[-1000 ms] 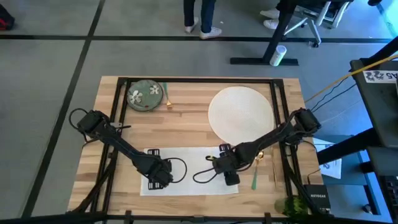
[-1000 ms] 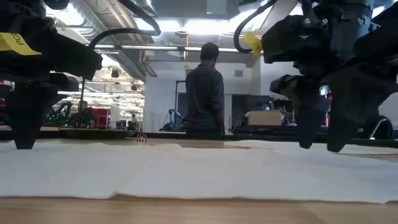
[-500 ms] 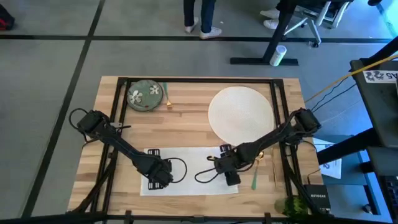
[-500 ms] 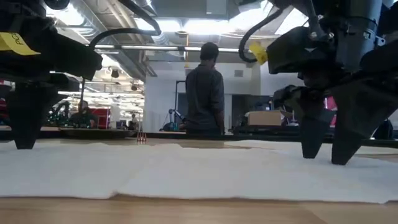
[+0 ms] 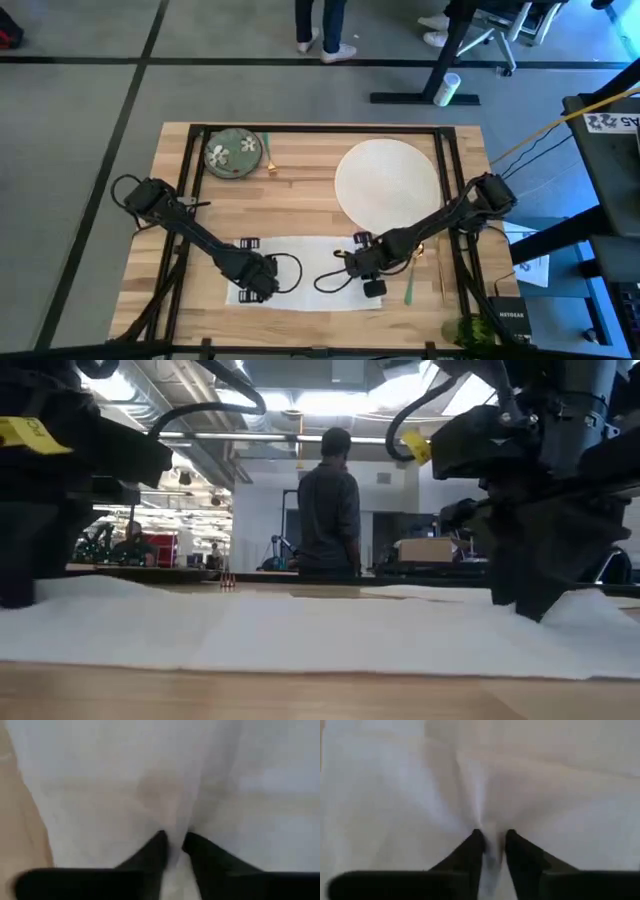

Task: Set table place
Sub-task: Fold the white table napkin

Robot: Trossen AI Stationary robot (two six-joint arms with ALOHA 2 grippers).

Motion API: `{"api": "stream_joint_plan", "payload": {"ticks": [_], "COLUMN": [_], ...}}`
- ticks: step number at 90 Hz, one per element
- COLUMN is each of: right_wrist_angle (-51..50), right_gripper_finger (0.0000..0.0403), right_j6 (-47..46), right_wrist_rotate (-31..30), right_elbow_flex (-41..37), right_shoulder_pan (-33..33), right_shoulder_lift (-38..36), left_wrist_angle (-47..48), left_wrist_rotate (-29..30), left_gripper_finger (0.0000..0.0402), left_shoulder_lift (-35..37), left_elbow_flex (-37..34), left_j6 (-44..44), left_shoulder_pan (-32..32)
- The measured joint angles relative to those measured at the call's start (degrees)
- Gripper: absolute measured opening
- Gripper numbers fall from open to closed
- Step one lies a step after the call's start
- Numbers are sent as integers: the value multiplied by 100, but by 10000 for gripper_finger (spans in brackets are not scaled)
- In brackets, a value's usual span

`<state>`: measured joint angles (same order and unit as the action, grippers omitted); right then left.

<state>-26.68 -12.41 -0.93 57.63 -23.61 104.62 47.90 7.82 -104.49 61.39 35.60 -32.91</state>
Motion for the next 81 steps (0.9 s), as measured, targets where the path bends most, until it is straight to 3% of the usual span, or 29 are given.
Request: {"api": "stream_joint_plan", "payload": {"ticks": [7, 42, 81], "right_wrist_angle": [-19, -1224, -2458], "right_gripper_finger": [7, 1, 0], "right_j6": [84, 427, 841], "right_wrist_rotate": [-13, -358, -1162], "right_elbow_flex": [-2, 675, 1573], "right_shoulder_pan": [1, -1, 1], "right_shoulder_lift": [2, 4, -13], "left_wrist_angle": [4, 324, 1617], "left_wrist_rotate": [-25, -133, 803], "left_gripper_finger": [7, 0, 0], "left_shoulder_lift": [0, 350, 928], "left_elbow_flex": [0, -20, 210], "left_j6": [16, 313, 639], "left_shoulder_pan": [-9, -69, -129]}}
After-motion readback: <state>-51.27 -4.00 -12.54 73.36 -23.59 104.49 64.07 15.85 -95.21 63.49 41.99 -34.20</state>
